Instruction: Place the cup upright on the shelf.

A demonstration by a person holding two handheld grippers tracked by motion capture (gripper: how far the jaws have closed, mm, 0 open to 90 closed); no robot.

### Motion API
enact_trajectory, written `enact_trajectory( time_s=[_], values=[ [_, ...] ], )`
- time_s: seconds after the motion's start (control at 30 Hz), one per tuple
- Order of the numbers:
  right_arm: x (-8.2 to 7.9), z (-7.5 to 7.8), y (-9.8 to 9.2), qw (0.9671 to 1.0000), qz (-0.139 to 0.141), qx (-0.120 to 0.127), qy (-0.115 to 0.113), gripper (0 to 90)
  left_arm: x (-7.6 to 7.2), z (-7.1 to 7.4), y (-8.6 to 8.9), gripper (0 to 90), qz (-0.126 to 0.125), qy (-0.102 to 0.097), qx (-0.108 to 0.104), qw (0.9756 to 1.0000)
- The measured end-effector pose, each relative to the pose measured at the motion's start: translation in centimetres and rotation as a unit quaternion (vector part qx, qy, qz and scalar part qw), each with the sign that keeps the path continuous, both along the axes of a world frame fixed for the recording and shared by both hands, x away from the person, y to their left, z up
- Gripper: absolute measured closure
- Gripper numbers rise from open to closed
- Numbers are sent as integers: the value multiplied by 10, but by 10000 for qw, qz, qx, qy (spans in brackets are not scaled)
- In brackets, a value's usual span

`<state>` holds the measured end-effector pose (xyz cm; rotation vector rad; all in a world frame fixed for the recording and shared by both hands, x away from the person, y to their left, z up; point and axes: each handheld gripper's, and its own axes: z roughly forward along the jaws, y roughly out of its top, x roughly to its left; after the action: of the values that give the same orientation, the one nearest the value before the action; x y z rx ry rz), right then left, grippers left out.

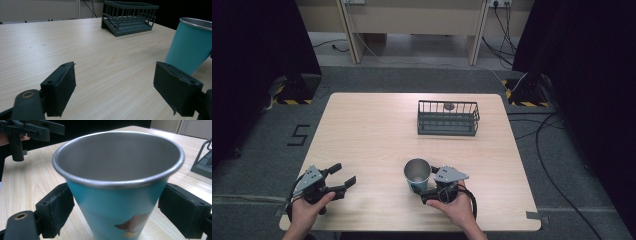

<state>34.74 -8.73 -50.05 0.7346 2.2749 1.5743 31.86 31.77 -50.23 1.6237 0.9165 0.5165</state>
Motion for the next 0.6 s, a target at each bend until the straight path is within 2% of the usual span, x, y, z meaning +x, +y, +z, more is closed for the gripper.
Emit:
enact_trajectory(
  time_s=[0.6],
  values=[
    [5,-7,9,10000,29,51,-12,177,0,0,0,174,-13,-4,3,10000]
  ],
)
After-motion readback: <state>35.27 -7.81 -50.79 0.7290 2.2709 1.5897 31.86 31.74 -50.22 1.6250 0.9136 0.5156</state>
